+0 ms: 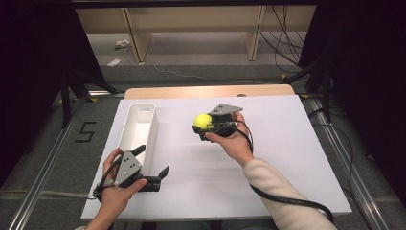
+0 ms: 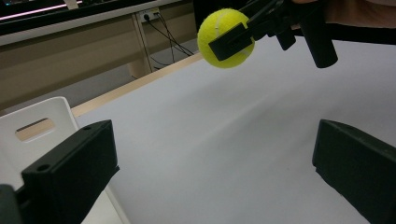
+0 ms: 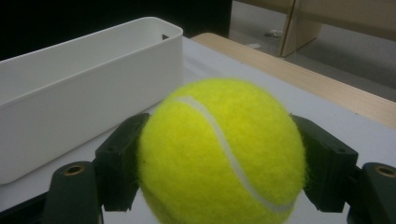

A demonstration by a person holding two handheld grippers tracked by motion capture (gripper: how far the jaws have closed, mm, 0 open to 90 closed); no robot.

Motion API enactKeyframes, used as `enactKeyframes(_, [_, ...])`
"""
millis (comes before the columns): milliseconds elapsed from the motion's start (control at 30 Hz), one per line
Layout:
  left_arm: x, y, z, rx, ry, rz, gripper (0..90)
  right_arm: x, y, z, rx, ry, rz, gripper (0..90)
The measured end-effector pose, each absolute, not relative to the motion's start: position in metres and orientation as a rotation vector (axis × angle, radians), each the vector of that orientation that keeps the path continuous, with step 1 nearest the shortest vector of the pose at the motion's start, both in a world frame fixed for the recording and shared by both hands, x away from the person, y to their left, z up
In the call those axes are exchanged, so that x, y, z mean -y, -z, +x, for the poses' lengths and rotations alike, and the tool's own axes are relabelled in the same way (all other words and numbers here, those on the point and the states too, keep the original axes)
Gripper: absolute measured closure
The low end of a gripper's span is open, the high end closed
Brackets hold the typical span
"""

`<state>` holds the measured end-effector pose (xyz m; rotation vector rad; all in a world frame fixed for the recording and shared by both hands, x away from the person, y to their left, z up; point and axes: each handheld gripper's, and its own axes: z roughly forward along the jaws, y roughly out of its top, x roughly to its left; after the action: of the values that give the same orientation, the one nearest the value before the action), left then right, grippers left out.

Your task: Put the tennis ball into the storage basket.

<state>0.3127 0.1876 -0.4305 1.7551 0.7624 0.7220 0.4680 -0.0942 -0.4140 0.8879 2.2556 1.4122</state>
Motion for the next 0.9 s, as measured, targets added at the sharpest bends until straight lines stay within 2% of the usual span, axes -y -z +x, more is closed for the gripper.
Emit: enactKeyframes(900, [-0.187,0.430,0.313,-0.760,-0.722,1.752,0.0,0.076,0.407,0.470,-2.268,-1.421,0.861,27.0])
